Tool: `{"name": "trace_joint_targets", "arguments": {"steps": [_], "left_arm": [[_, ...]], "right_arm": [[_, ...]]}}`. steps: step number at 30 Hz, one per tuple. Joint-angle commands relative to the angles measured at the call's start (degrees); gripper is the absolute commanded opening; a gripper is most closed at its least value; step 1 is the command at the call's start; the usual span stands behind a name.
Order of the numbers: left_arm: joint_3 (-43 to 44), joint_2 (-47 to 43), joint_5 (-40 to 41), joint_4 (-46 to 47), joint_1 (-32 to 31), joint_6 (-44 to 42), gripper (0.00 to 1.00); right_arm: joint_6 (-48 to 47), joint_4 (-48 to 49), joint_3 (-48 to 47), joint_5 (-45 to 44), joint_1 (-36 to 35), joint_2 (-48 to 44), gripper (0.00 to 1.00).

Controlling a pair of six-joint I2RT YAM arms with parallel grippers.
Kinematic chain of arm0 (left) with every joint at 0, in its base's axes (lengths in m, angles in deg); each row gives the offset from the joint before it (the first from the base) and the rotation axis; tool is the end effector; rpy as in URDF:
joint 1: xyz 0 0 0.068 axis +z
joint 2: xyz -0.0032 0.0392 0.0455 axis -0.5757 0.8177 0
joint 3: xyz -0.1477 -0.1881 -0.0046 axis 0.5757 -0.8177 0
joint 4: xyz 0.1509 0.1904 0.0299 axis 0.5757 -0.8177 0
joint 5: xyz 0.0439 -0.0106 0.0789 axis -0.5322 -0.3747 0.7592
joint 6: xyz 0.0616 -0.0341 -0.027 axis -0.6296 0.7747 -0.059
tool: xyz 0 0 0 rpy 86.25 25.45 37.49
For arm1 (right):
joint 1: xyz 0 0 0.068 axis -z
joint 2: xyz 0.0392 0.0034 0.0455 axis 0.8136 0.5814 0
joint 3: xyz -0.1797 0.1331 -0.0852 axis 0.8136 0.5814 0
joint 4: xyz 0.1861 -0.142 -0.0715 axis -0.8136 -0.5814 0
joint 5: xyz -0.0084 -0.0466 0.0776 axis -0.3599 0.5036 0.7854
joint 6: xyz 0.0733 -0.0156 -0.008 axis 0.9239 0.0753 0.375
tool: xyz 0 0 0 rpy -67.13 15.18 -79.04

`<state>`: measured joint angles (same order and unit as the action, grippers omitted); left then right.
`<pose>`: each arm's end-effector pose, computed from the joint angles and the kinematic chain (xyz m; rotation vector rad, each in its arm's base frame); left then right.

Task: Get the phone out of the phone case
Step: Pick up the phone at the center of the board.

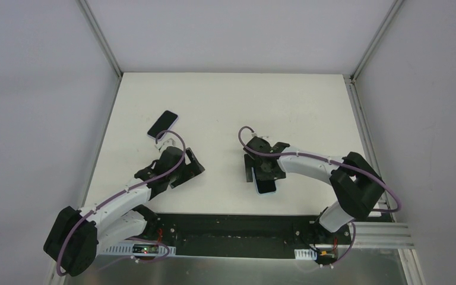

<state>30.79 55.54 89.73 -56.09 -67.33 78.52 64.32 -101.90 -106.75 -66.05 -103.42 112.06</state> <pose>0.1853 -0.1102 0.1407 -0.5048 2.3137 -0.6796 0.1987 0.2060 0.1240 -0.5558 2.6528 0.0379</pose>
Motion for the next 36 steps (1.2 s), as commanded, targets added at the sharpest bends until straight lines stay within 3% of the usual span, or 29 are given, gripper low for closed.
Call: {"name": "trace_joint_targets", "arguments": {"steps": [1,10,16,31,33,36], "left_arm": [[2.1,0.7,-0.2,0.6,0.1,-0.8,0.96],[2.5,1.8,-0.6,1.0,0.0,-1.2,0.96],[2.4,1.5,-1.1,1.0,0.1,-1.6,0.96],[2.5,2.5,-1.7,1.6,0.1,-1.3,0.96],[2.7,2.6,-1.7,1.6,0.0,-1.3,0.96],[2.9,2.9,-1.9,1.6,0.0,-1.2,0.96]], "right_arm": [[-1.1,0.8,-1.6,-1.6,0.4,1.8,0.99],[-4.0,-1.2,-3.7,-3.0,0.4,4.2,0.99],[-5.7,-0.7,-2.9,1.7,0.7,3.8,0.93],[-3.2,2.2,-1.1,7.5,0.0,1.8,0.67],[-3.2,1.8,-1.3,7.3,-0.1,2.0,0.68],[-2.8,0.9,-1.4,6.5,-0.1,2.8,0.8]]}}
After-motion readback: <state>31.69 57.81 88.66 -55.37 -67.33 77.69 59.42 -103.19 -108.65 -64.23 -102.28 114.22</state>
